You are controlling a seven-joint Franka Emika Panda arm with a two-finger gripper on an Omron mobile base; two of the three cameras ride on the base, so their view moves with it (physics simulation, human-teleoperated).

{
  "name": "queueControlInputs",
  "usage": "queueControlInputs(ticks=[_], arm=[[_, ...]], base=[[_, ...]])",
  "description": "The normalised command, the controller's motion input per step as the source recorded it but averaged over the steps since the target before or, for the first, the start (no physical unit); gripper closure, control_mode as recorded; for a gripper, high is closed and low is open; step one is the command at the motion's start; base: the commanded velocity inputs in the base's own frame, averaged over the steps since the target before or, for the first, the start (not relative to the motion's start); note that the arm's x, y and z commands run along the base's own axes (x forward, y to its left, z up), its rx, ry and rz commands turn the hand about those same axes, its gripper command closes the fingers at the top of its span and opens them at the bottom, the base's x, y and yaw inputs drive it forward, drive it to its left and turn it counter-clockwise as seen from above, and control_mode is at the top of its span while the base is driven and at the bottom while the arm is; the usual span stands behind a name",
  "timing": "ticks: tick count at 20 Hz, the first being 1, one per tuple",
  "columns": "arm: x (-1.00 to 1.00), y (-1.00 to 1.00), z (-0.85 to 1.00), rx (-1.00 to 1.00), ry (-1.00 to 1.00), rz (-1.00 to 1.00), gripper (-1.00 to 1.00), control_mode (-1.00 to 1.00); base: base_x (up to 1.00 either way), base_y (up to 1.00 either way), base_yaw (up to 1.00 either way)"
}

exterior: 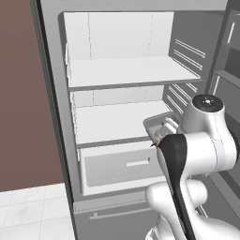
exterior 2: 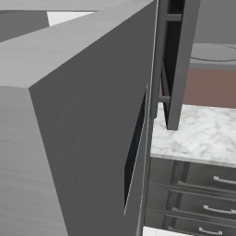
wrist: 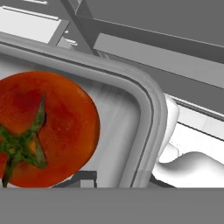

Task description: Place the tupperware containing the fish and tomato meal in the microwave. Close the microwave door and press the start button to reheat the meal.

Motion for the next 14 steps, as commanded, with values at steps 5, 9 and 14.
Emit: queueControlInputs(ticks=[5, 9, 14], arm=[[0.00, 0.00, 0.00, 0.00, 0.00, 0.00, 1.00, -1.00], [0.00, 0.00, 0.00, 0.00, 0.00, 0.00, 1.00, -1.00], [0.00, 0.00, 0.00, 0.00, 0.00, 0.00, 1.00, 1.00]], base=[[0.00, 0.00, 0.00], [0.00, 0.00, 0.00], [0.00, 0.13, 0.00]])
